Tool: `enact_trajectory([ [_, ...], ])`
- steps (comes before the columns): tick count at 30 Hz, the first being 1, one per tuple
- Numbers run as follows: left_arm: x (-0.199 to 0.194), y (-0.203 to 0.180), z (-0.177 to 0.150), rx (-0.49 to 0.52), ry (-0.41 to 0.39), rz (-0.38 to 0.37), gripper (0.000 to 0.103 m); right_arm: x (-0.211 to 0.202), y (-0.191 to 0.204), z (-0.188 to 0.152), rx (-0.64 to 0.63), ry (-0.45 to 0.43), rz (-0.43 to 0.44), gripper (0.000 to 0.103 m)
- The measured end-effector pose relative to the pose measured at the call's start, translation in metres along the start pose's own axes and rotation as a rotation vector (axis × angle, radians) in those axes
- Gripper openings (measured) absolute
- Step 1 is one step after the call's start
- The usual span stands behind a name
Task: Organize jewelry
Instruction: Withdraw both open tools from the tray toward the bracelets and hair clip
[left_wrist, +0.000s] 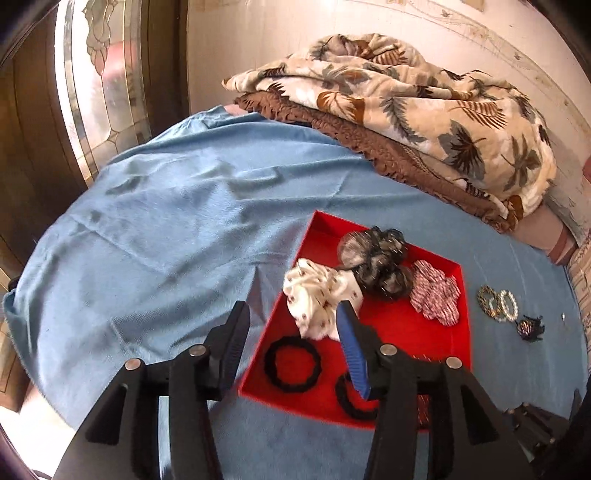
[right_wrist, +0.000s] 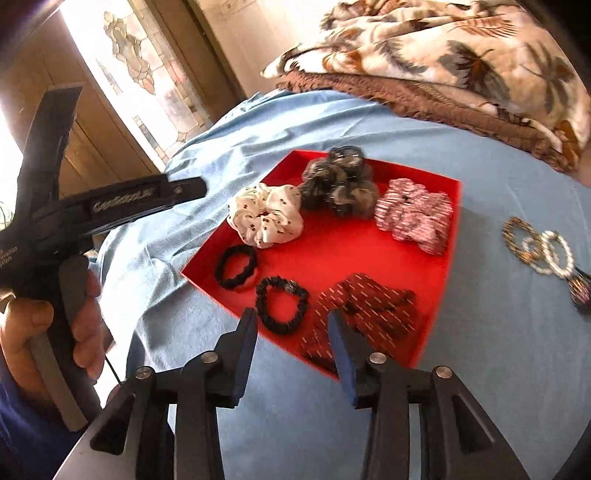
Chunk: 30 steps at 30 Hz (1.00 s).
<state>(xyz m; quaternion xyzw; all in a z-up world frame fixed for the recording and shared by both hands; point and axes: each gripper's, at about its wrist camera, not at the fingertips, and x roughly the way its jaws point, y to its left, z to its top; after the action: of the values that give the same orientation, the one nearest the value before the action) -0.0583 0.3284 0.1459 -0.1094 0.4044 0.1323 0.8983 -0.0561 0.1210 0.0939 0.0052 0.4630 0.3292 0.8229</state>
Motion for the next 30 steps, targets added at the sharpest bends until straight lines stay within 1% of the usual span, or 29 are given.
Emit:
enact_trajectory([
  [4,-0.022,-0.018,-0.018,0.034,-0.013,-0.004,0.050,-0.026,-0.016,-0.019,0.021,-0.025,-0.044,0.044],
  [6,-0.032,-0.029,-0.027,0.050,-0.021,-0.012,0.052,-0.038,-0.027,-0.029,0.044,-0.035,-0.066,0.046],
  [8,-0.043,-0.041,-0.035,0.067,-0.033,-0.016,0.054,-0.051,-0.041,-0.041,0.085,-0.052,-0.089,0.049],
  [11,-0.056,-0.060,-0.047,0.093,-0.048,-0.025,0.057,-0.068,-0.062,-0.056,0.136,-0.070,-0.129,0.049],
  [14,-0.068,-0.079,-0.059,0.115,-0.052,-0.051,0.058,-0.085,-0.081,-0.070,0.177,-0.092,-0.172,0.049],
  [18,-0.079,-0.102,-0.074,0.162,-0.055,-0.061,0.059,-0.104,-0.106,-0.086,0.251,-0.119,-0.190,0.049],
  [22,-0.083,-0.121,-0.085,0.224,-0.054,-0.052,0.059,-0.118,-0.124,-0.096,0.299,-0.139,-0.204,0.051],
  [30,-0.087,-0.142,-0.096,0.293,-0.051,-0.053,0.060,-0.130,-0.148,-0.109,0.358,-0.161,-0.225,0.053],
])
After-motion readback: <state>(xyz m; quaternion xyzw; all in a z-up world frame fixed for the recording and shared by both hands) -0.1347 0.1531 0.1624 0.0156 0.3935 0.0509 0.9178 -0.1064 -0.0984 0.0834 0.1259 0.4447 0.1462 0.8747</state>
